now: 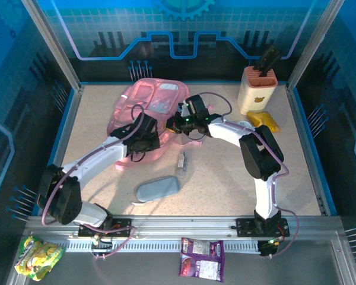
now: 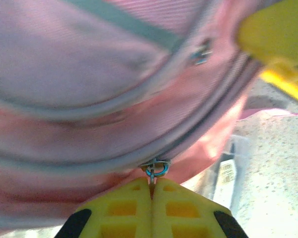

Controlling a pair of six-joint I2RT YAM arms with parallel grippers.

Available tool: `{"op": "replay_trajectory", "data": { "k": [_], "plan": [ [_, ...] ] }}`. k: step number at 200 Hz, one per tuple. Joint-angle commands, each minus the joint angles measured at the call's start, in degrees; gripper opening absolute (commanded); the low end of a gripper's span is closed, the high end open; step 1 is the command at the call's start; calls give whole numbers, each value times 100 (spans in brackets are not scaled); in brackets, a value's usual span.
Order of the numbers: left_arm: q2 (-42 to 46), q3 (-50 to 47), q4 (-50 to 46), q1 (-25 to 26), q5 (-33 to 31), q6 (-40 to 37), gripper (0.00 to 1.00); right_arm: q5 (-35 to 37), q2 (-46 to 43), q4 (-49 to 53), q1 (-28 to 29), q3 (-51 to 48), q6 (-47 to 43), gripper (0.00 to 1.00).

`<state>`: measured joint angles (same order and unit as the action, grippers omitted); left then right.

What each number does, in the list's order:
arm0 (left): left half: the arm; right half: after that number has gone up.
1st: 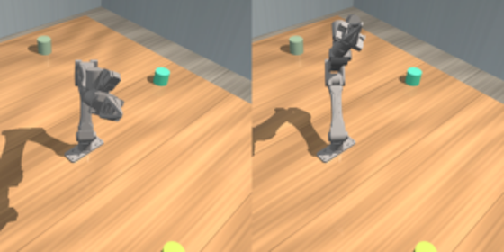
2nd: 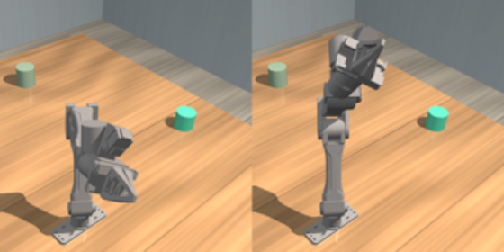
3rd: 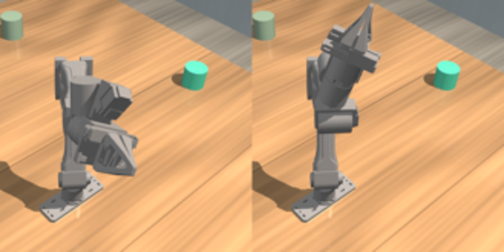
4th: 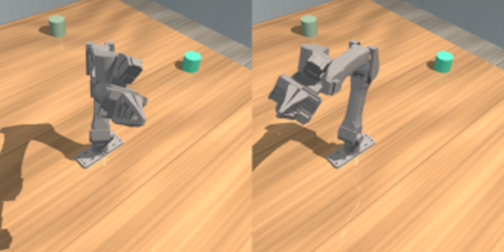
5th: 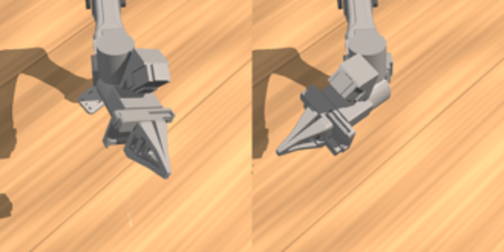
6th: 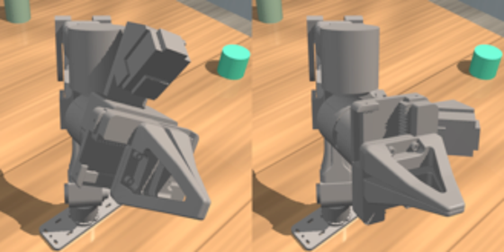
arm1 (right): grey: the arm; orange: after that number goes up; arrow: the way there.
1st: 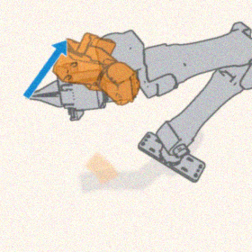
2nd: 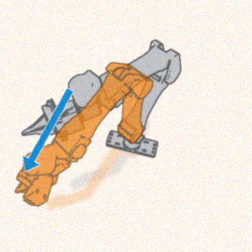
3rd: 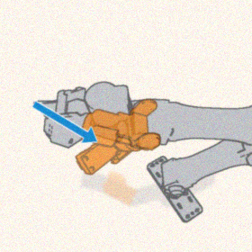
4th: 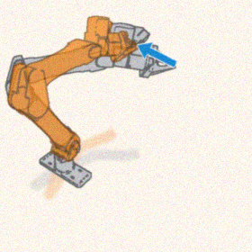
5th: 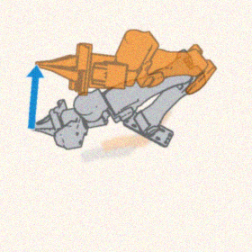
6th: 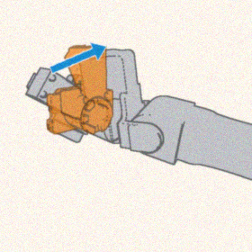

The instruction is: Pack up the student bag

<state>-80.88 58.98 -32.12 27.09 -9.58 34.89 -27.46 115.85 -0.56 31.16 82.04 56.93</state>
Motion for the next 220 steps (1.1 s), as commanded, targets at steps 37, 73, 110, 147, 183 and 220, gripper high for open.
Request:
{"op": "replay_trajectory", "data": {
  "k": [37, 73, 110, 147, 183, 220],
  "plan": [
    [986, -559, -1218, -898, 28, -655, 0, 69, 437, 1206, -701, 1526, -1504, 0],
    [717, -507, -464, -665, 1092, -459, 0, -153, 1214, 1770, -682, 2688, -1515, 14],
    [240, -189, 297, -96, 979, -53, 0, -78, 982, 2249, -637, 2687, -1714, 47],
    [-200, 170, 510, 117, 873, 27, 0, -58, -300, 1672, -614, 793, -1372, 61],
    [-415, 289, 564, 157, 912, 95, 0, -471, -605, 717, -366, -263, -502, 62],
    [-466, 412, 561, 295, 889, 129, 0, -207, -560, 103, 32, -489, 57, 55]
  ]
}}
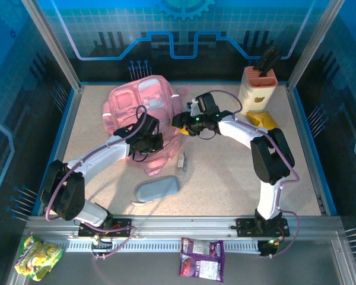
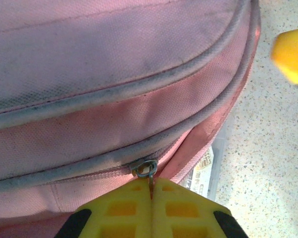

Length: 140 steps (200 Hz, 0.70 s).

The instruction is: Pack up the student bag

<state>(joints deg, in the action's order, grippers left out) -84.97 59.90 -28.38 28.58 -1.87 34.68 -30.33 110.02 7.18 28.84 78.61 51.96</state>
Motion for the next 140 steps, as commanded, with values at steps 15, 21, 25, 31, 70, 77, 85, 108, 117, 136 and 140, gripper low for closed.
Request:
{"op": "replay_trajectory", "data": {
  "k": [15, 21, 25, 31, 70, 77, 85, 108, 117, 136, 140],
  "plan": [
    [-63, 329, 197, 186, 125, 140, 0, 325, 92, -652, 381, -142, 635, 53],
    [-64, 332, 201, 202, 134, 138, 0, 374, 141, -723, 437, -150, 708, 52],
    [-68, 338, 199, 209, 134, 132, 0, 390, 183, -778, 473, -147, 749, 51],
    [-81, 346, 201, 212, 127, 132, 0, 428, 243, -836, 528, -126, 802, 50],
    [-3, 339, 134, 227, 100, 105, 0, 668, 367, -1014, 503, -159, 874, 40],
    [23, 322, 82, 219, 25, 84, 0, 678, 327, -950, 470, -137, 815, 37],
    [65, 304, 31, 225, -34, 68, 0, 712, 288, -879, 449, -114, 720, 32],
    [149, 216, -28, 220, -36, 9, 0, 768, 265, -714, 315, -5, 470, 11],
    [168, 168, -113, 226, -99, -13, 0, 695, 279, -737, 225, 32, 437, 7],
    [161, 56, -448, 210, -378, 128, 0, 520, 325, -616, -21, 259, 127, 0],
    [165, 31, -499, 210, -415, 126, 0, 488, 327, -558, -82, 316, 58, 0]
  ]
}}
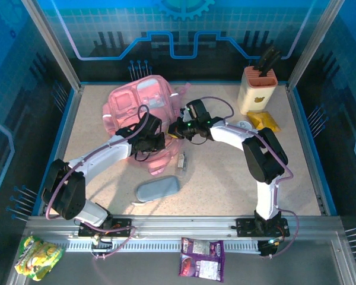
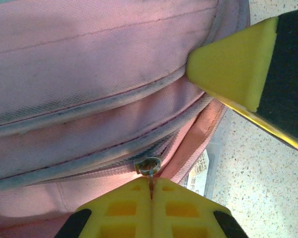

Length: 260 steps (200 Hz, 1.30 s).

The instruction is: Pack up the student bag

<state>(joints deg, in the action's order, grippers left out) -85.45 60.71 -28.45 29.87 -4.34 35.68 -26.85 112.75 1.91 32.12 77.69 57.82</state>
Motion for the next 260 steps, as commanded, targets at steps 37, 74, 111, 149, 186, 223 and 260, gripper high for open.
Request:
{"op": "replay_trajectory", "data": {
  "k": [37, 74, 111, 149, 186, 223, 260],
  "plan": [
    [430, -329, -1129, -76, -737, -141, 0, -278, 200, 395, -882, 987, -892, 0],
    [896, -743, -917, -493, -199, -352, 0, -232, 907, 1515, -1053, 2445, -1570, 0],
    [616, -288, -340, -154, 351, -226, 0, -430, 1082, 1854, -825, 2916, -1550, 17],
    [165, 189, -78, -34, 244, -105, 0, -408, 317, 1307, -435, 1689, -1250, 43],
    [89, 267, 113, 18, 320, -44, 0, -425, -99, 541, -95, 736, -720, 43],
    [85, 200, 101, 39, 251, -44, 0, -123, -118, 263, 188, 454, -566, 35],
    [254, 6, 40, 41, 153, -83, 0, -27, 157, 423, 178, 735, -682, 23]
  ]
}}
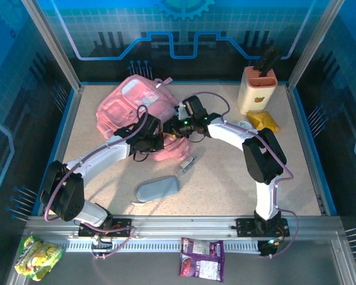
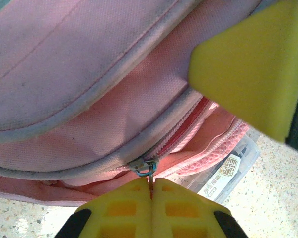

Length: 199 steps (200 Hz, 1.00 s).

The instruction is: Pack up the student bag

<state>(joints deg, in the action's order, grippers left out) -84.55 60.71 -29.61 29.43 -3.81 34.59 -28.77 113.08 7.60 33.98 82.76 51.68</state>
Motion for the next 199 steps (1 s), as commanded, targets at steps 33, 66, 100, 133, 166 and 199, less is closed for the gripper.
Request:
{"op": "replay_trajectory", "data": {
  "k": [33, 66, 100, 133, 166, 199],
  "plan": [
    [410, -353, 60, 74, -198, -14, 0, -13, 14, -354, -158, 135, 37, 1],
    [630, -728, -246, -74, -746, 1, 0, 27, -320, -276, -281, 17, -18, 0],
    [921, -1168, -155, -687, -1069, -57, 0, -63, -551, -471, -350, -246, 162, 0],
    [948, -1316, 43, -1411, -1122, -352, 0, -65, -711, -789, -310, -617, 410, 0],
    [578, -1060, 220, -2043, -1253, -609, 0, 114, -822, -822, -216, -763, 413, 0],
    [56, -496, 594, -2736, -920, -880, 0, 168, -739, -883, -4, -785, 471, 0]
  ]
}}
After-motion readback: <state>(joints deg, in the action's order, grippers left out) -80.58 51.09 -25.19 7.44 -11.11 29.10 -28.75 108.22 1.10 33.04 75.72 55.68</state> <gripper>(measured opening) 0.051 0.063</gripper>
